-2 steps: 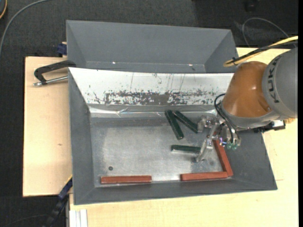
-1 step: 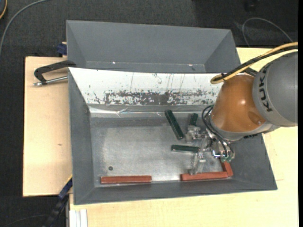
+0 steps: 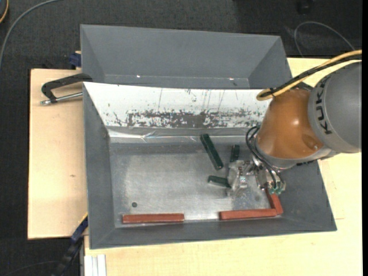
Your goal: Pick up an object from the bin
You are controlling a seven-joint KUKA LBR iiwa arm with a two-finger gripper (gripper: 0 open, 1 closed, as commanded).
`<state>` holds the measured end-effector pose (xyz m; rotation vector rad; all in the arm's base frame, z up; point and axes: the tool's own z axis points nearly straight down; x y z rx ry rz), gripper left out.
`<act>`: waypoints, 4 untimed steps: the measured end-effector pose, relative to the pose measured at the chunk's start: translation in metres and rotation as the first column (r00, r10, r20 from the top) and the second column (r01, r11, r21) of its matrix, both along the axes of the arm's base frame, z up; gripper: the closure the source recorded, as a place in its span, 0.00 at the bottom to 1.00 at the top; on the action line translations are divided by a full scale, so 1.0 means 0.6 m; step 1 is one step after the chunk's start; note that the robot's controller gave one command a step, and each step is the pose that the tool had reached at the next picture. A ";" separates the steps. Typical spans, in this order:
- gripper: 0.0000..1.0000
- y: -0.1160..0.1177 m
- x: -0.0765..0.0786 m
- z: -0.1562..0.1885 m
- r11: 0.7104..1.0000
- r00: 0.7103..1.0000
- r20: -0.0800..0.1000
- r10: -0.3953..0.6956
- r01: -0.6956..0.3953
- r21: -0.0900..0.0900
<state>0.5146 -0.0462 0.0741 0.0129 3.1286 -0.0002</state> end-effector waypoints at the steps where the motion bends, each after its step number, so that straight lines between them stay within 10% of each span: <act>1: 0.00 0.000 -0.005 -0.005 1.000 1.000 -0.009 0.001 -0.001 0.000; 2: 1.00 0.000 0.000 0.000 1.000 1.000 0.000 0.000 0.000 0.000; 3: 0.00 0.001 -0.005 -0.005 1.000 1.000 -0.009 0.001 -0.001 0.000; 4: 1.00 0.001 -0.001 -0.001 1.000 1.000 -0.001 0.001 -0.001 0.000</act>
Offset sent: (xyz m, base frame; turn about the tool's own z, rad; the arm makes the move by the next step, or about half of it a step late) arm 0.0000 0.0000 0.0000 0.0000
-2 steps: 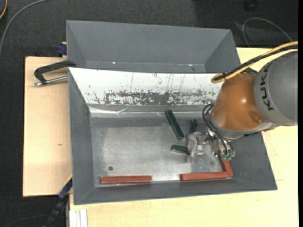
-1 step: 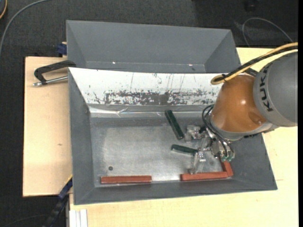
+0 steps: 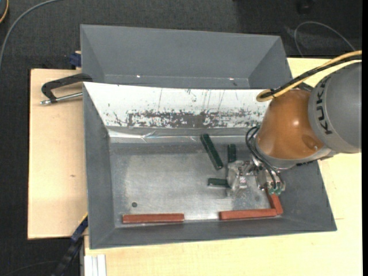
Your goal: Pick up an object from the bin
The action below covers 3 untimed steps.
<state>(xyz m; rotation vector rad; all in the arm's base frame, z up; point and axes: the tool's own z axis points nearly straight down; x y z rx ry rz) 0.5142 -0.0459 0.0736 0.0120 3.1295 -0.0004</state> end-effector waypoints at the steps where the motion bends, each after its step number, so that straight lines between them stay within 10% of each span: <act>1: 0.00 0.000 -0.005 -0.004 1.000 1.000 -0.008 0.000 0.000 0.000; 2: 1.00 0.000 -0.005 -0.005 1.000 1.000 -0.009 0.001 -0.001 0.000; 3: 1.00 0.025 -0.003 0.282 1.000 1.000 0.004 0.002 -0.002 0.000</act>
Offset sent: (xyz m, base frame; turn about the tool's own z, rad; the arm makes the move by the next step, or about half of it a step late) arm 0.0000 0.0000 0.0000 0.0000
